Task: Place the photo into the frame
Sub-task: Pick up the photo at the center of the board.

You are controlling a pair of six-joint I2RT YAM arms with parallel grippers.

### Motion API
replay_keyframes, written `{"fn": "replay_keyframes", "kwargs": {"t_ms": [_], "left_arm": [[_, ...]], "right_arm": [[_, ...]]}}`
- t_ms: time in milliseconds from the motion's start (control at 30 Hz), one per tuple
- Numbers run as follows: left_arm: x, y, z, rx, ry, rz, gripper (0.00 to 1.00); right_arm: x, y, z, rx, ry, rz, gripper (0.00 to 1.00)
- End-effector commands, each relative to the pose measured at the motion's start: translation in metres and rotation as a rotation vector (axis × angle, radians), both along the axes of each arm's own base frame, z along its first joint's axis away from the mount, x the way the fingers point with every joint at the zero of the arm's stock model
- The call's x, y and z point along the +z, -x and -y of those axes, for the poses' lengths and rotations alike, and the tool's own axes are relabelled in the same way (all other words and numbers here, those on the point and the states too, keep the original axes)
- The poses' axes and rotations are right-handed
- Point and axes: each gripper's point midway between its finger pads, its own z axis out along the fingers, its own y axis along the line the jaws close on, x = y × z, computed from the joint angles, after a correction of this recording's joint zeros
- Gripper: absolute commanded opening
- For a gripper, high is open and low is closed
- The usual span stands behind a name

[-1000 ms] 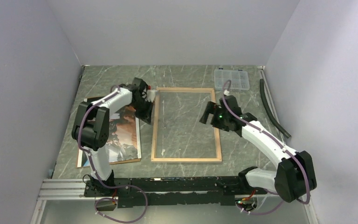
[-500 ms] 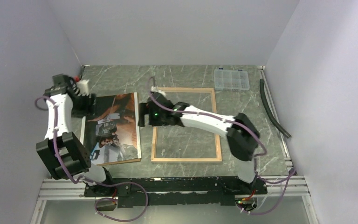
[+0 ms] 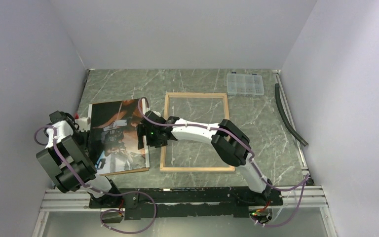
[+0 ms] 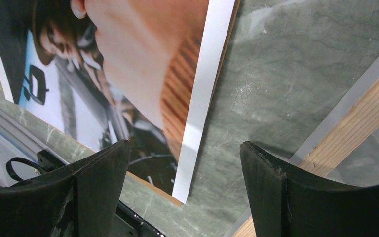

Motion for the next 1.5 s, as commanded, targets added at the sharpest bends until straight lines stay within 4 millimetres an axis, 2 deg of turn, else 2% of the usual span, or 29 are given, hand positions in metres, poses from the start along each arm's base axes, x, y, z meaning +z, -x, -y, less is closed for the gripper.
{"fn": "replay_keyframes", "kwargs": {"t_ms": [0,233,467,600,867,1167,1467], "left_arm": [[-0.003,-0.011,-0.012,-0.040,-0.060,0.058,0.40],[-0.034,-0.001,-0.004,-0.050,-0.022,0.011,0.33],[-0.048,0.006,0.006,-0.072,0.021,-0.015,0.28],[-0.053,0.008,0.011,-0.077,0.053,-0.024,0.26],[-0.059,0.009,0.014,-0.088,0.080,-0.035,0.24],[-0.059,0.012,0.019,-0.093,0.094,-0.040,0.21],[-0.058,0.021,0.025,-0.092,0.085,-0.037,0.18]], "right_arm": [[0.010,-0.001,-0.015,-0.020,-0.061,-0.038,0.85],[-0.010,0.008,-0.021,-0.033,-0.084,-0.124,0.84],[-0.007,0.010,-0.034,-0.031,-0.158,-0.172,0.83],[0.008,0.009,-0.039,-0.021,-0.216,-0.170,0.81],[0.056,0.009,-0.050,0.012,-0.407,-0.174,0.78],[0.060,0.012,-0.056,0.041,-0.426,-0.200,0.75],[0.098,0.014,-0.063,0.067,-0.507,-0.191,0.71]]}}
